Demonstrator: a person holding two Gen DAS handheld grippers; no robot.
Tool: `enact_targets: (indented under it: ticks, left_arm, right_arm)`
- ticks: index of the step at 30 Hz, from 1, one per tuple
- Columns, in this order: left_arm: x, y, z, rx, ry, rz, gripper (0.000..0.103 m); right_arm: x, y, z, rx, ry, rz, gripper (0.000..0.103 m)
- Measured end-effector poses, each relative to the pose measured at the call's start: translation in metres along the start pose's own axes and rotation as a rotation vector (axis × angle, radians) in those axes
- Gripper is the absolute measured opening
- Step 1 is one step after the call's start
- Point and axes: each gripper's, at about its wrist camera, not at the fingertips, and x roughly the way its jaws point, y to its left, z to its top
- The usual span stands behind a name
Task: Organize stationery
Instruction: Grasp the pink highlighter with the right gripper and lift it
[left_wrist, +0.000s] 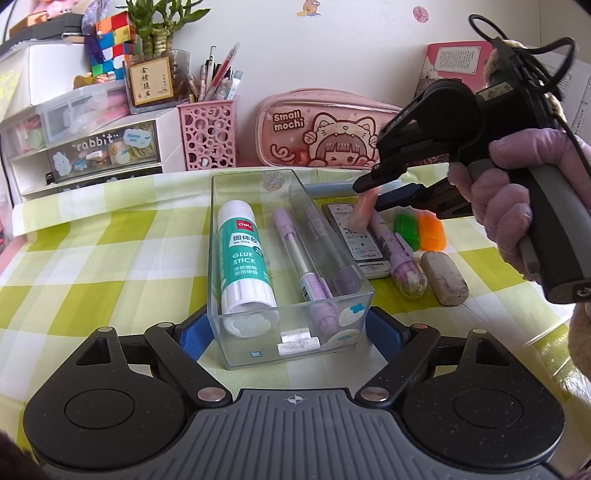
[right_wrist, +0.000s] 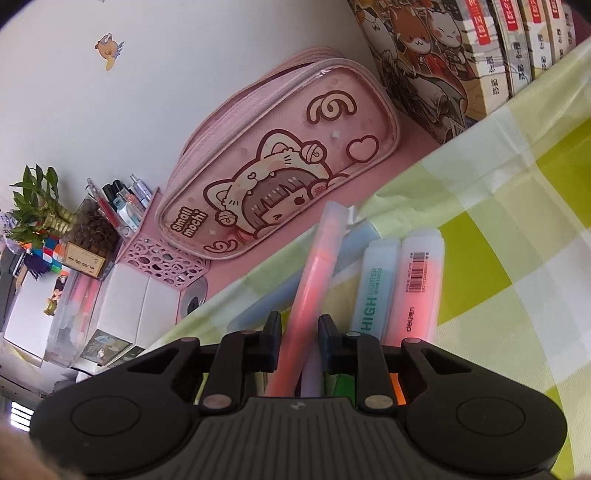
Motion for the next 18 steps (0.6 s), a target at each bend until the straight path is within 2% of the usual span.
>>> enact_targets:
  ticks: [9, 12, 18]
  left_arm:
    - [0.0, 0.0, 0.0, 0.006, 0.0, 0.003, 0.084]
    - [-0.002, -0.002, 0.0, 0.016, -0.006, 0.017, 0.078]
    - [-0.007, -0.006, -0.002, 0.021, -0.007, 0.034, 0.077]
  right_arm:
    - [-0.029, -0.01, -0.018, -0.012, -0.016, 0.068, 0.02]
    - [-0.041, -0.015, -0.021, -0.009, -0.025, 0.089, 0.02]
    - [-0.057, -0.02, -0.033, 0.023, -0.026, 0.155, 0.02]
